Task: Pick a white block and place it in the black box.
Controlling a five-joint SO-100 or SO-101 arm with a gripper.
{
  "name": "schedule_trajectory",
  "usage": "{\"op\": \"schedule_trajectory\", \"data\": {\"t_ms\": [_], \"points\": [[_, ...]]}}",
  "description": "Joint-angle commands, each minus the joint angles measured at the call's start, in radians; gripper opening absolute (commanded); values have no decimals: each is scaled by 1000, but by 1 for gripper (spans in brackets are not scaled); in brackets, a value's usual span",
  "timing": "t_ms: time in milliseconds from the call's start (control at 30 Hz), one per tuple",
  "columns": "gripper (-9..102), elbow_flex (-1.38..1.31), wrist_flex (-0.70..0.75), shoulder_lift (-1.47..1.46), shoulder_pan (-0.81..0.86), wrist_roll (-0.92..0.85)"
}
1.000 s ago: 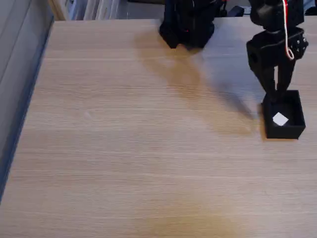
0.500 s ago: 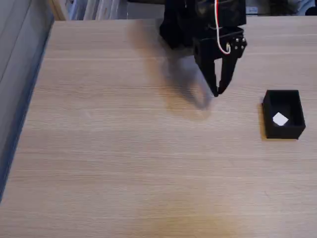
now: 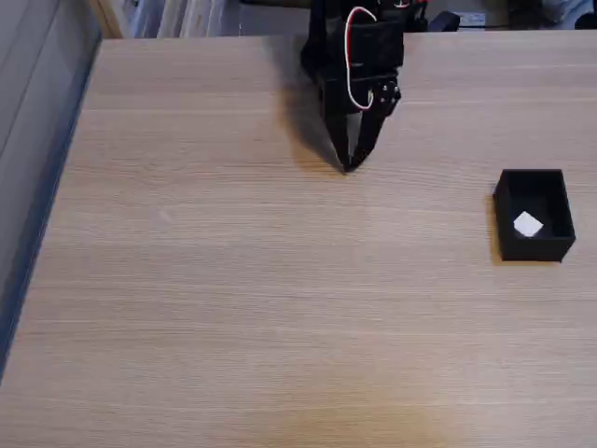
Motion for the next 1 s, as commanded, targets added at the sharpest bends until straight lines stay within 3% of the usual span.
{"op": "schedule_trajectory", "data": {"t_ms": [0,233,967], "points": [[0,17,61,58,-2,14],[0,20,255,164,-12,74],[0,21,268,166,-9,143]]}}
